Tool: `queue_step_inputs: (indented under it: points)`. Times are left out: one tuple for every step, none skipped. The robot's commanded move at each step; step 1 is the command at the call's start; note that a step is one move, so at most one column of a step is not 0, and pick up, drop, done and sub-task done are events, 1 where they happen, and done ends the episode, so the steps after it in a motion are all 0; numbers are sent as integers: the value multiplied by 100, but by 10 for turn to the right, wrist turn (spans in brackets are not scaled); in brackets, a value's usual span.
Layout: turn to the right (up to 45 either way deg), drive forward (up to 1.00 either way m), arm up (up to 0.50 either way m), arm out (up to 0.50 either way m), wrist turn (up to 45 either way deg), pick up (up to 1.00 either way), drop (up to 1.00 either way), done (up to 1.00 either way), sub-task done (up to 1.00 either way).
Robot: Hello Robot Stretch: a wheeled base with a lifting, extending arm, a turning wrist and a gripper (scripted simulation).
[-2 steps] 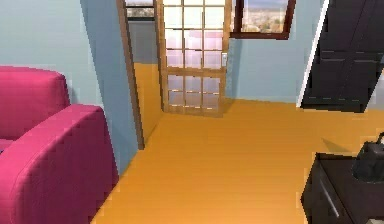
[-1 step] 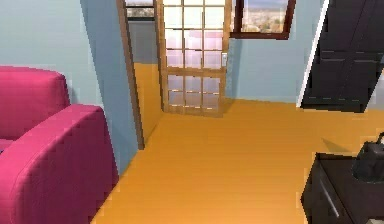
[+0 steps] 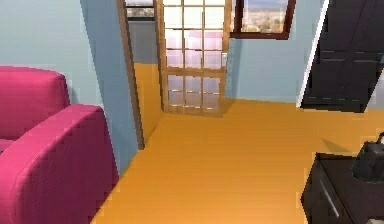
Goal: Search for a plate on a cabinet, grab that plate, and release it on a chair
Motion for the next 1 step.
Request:
queue_step_inputs:
  points:
    - [0, 0, 0, 0, -450, 0, 0, 0, 0]
